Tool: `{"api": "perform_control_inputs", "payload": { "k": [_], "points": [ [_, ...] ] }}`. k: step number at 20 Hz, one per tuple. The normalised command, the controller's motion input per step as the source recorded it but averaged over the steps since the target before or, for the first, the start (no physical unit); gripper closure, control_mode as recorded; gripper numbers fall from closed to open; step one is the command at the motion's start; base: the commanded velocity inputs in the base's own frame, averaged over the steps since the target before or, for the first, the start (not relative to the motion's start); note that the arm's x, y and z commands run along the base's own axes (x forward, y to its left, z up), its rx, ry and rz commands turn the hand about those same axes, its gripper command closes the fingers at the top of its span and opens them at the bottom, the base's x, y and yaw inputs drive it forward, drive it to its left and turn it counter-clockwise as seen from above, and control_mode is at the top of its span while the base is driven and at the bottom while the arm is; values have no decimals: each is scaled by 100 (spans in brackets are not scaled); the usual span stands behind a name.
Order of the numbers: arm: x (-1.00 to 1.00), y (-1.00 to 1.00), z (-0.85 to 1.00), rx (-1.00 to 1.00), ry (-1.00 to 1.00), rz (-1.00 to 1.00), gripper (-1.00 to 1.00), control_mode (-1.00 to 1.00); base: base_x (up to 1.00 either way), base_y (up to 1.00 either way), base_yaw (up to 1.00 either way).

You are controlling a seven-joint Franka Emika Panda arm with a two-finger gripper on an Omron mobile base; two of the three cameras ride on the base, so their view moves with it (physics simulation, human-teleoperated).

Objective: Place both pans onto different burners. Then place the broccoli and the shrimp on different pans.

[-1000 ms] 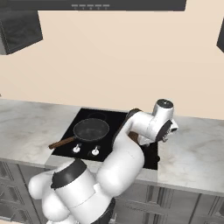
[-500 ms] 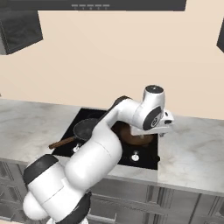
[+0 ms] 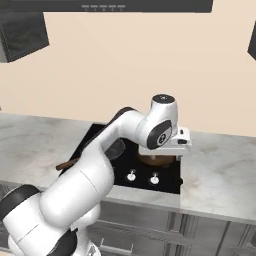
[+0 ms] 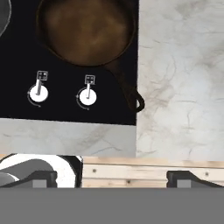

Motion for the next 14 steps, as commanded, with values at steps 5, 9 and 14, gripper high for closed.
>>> {"api": "perform_control_inputs", "payload": {
  "k": [5,9,14],
  "points": [
    [-48,33,12,0,0,-17,-100,-100,0,0,0],
    [-44,35,5,0,0,-19,-100,-100,0,0,0],
    [-10,26,3,-1,-1,-6,-100,-100,0,0,0]
  ]
}}
